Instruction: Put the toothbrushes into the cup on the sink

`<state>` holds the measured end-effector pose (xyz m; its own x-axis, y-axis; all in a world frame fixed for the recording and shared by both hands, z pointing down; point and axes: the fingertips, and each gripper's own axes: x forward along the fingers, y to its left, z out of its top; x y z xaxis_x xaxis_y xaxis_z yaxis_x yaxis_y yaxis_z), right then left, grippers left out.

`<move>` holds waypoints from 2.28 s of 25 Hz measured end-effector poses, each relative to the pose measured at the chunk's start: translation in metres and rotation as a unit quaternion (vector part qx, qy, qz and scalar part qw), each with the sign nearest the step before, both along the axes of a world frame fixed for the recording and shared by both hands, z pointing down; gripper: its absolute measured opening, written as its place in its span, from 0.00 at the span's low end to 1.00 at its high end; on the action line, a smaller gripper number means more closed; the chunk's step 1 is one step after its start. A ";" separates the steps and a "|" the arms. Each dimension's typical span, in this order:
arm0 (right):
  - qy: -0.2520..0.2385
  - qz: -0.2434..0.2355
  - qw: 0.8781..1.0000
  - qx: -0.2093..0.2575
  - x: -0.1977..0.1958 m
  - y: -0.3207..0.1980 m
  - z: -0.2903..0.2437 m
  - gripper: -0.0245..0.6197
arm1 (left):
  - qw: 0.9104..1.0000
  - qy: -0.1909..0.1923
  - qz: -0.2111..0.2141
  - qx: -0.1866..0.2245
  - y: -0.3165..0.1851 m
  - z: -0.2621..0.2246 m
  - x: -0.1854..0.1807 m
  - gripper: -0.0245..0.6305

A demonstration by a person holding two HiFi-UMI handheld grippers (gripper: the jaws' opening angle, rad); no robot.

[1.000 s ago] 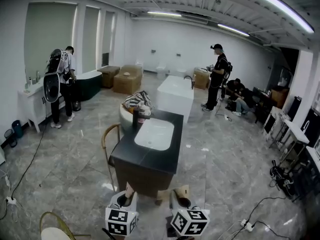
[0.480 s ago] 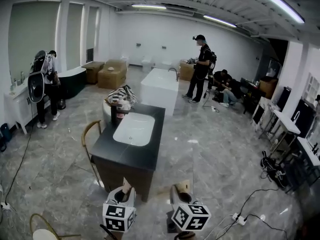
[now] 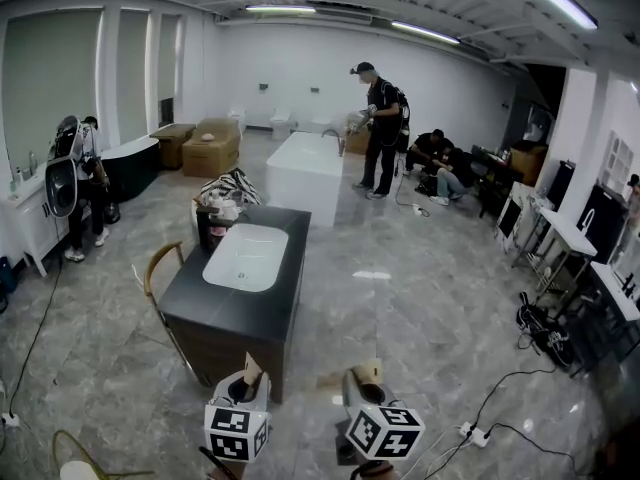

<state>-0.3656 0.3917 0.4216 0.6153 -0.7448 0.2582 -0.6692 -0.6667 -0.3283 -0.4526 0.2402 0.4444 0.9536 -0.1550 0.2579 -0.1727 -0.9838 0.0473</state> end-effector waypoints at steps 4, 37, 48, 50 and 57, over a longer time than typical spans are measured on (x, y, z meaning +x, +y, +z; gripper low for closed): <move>-0.008 0.004 1.000 0.003 0.009 0.006 0.004 0.09 | 1.000 -0.007 0.005 0.003 0.006 0.001 0.009 0.11; 0.009 -0.005 1.000 -0.019 0.253 -0.102 0.003 0.09 | 0.999 0.034 -0.017 -0.015 -0.115 -0.006 0.239 0.11; 0.004 -0.027 0.999 -0.029 0.330 -0.172 0.016 0.09 | 0.998 0.046 -0.049 -0.016 -0.188 -0.005 0.303 0.11; -0.001 -0.026 0.999 -0.030 0.342 -0.181 0.019 0.09 | 0.998 0.045 -0.049 -0.015 -0.197 -0.004 0.311 0.11; -0.016 -0.044 0.999 -0.027 0.371 -0.217 0.024 0.09 | 0.997 0.033 -0.068 -0.006 -0.228 -0.006 0.324 0.11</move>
